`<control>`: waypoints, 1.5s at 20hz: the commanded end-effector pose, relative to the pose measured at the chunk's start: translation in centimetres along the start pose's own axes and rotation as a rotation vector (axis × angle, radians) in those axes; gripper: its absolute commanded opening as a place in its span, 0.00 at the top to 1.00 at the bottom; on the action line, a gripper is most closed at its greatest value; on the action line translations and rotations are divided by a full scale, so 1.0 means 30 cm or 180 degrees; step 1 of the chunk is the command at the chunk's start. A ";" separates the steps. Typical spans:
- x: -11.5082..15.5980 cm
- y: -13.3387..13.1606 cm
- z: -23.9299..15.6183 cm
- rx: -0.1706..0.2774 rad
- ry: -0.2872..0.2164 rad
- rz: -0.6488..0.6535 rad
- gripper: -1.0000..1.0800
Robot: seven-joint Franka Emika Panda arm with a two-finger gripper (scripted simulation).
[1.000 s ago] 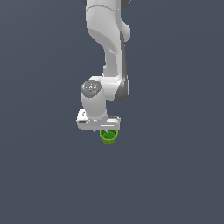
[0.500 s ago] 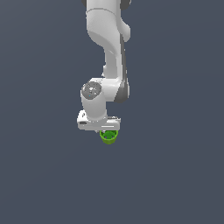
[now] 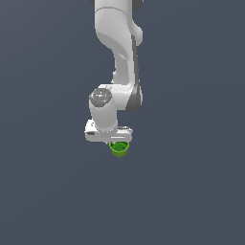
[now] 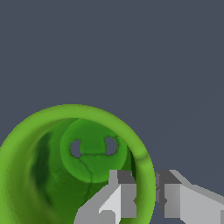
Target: Pick up the object and move it to a goal position.
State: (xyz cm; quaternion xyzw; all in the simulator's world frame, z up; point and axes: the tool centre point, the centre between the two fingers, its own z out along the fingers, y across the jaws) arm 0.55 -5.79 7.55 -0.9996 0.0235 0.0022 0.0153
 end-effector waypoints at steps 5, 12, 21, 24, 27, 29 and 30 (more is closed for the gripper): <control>-0.016 -0.041 -0.085 0.0000 0.0010 -0.0002 1.00; -0.058 -0.128 -0.260 -0.0002 0.0010 -0.0002 1.00; -0.133 -0.287 -0.584 -0.0007 0.0009 -0.0002 1.00; -0.157 -0.343 -0.696 -0.0009 0.0009 -0.0002 1.00; -0.182 -0.397 -0.808 -0.0009 0.0009 -0.0002 1.00; -0.197 -0.433 -0.882 -0.0009 0.0009 -0.0002 1.00; -0.205 -0.451 -0.918 -0.0009 0.0009 -0.0002 1.00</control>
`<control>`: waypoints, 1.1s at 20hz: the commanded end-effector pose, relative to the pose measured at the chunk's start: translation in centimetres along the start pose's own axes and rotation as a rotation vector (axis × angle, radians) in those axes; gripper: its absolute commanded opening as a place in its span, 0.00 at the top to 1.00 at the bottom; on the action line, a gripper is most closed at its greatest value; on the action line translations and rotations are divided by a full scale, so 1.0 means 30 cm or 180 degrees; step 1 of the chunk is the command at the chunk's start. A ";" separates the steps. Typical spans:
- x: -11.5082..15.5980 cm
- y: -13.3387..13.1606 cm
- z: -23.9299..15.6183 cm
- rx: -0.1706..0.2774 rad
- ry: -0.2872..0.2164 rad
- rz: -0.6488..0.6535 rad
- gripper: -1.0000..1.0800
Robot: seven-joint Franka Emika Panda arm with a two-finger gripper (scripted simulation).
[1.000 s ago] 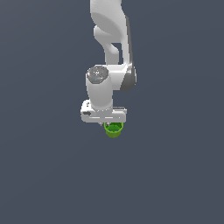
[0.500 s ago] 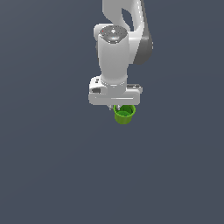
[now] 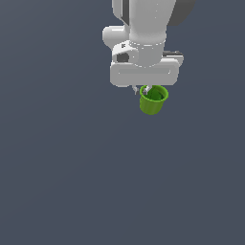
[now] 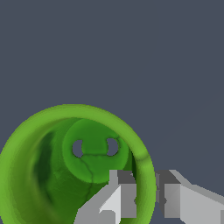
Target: Pick up the object and move it to a goal position.
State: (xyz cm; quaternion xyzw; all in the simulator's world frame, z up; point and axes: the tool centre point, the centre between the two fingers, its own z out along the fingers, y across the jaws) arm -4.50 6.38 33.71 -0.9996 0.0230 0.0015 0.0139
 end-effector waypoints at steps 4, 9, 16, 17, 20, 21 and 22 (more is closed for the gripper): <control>-0.041 -0.097 -0.202 0.0000 0.0005 0.0001 1.00; -0.071 -0.180 -0.368 0.0002 0.0004 0.0000 1.00; -0.096 -0.261 -0.531 0.0006 0.0003 0.0001 1.00; -0.098 -0.269 -0.547 0.0006 0.0003 0.0001 1.00; -0.102 -0.289 -0.587 0.0008 0.0003 0.0001 1.00; -0.103 -0.295 -0.597 0.0008 0.0003 0.0001 1.00; -0.104 -0.300 -0.607 0.0008 0.0003 0.0001 1.00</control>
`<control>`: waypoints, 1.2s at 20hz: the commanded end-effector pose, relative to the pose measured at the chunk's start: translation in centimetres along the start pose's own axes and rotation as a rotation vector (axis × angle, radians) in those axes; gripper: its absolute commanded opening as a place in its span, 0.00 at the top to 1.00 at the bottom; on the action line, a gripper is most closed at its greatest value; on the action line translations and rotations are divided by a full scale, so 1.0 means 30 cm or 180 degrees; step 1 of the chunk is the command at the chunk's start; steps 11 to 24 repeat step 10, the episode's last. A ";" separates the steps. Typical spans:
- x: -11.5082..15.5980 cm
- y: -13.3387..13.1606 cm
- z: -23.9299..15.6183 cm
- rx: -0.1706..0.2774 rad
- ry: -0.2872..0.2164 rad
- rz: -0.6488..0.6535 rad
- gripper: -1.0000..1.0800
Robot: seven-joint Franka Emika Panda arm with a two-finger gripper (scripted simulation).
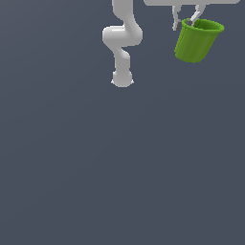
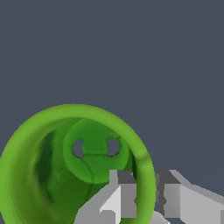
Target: Pick up the object and move it to a goal position.
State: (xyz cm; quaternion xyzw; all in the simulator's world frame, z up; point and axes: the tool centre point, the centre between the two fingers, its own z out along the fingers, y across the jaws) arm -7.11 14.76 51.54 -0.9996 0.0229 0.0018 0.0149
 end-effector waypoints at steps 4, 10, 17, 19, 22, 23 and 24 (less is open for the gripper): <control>-0.004 -0.022 -0.045 0.0002 0.0005 0.0001 1.00; -0.002 -0.024 -0.049 0.0002 0.0005 0.0001 1.00; -0.002 -0.024 -0.049 0.0002 0.0005 0.0001 1.00; -0.002 -0.024 -0.049 0.0002 0.0005 0.0001 1.00; -0.002 -0.024 -0.049 0.0002 0.0005 0.0001 1.00; -0.002 -0.024 -0.049 0.0002 0.0005 0.0001 1.00; -0.002 -0.024 -0.049 0.0002 0.0005 0.0001 1.00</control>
